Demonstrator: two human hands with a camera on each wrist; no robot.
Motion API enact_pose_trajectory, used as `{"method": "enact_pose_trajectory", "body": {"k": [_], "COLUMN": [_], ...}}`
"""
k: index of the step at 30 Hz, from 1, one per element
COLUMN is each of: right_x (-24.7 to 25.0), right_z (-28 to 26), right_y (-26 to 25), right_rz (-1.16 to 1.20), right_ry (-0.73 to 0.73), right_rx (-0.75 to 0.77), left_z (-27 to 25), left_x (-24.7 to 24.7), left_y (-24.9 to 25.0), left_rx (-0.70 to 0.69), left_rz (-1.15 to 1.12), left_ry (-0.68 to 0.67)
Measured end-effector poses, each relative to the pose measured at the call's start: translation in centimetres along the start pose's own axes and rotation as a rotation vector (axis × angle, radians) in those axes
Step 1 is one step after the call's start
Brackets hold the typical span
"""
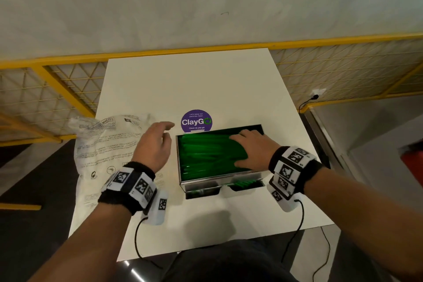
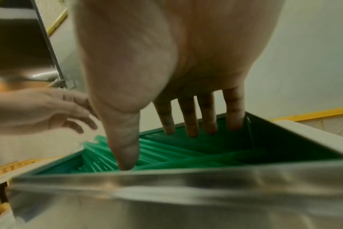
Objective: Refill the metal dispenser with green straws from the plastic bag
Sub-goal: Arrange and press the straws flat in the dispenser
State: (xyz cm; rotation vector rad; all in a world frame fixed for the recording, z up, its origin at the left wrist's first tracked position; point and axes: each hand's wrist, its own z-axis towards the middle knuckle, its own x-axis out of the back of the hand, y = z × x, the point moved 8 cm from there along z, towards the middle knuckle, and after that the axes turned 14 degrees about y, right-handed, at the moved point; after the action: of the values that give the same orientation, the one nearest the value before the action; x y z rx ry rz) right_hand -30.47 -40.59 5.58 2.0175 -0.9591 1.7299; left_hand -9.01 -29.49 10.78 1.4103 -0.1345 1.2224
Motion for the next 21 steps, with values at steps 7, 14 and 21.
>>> {"method": "enact_pose_trajectory", "body": {"k": [7,14,21], "right_x": [-2.5,-2.4,-0.3], "right_z": [1.7,1.7,1.3], "right_y": [-5.5,-6.1,-1.8], "right_rz": [-0.014,-0.120,0.249], "right_ry": [-0.164,-0.084,0.000], "right_rx": [0.095,0.114,-0.078], "left_z": [-0.4,-4.4,-4.8], "left_x": [-1.0,-5.8,-8.5], "left_y": [-0.3,4.3,2.8], "left_rx": [0.033,-0.361,-0.475], "left_rz": [0.004,0.248,0.670], "left_ry": [-0.161,-0.412,-0.550]}}
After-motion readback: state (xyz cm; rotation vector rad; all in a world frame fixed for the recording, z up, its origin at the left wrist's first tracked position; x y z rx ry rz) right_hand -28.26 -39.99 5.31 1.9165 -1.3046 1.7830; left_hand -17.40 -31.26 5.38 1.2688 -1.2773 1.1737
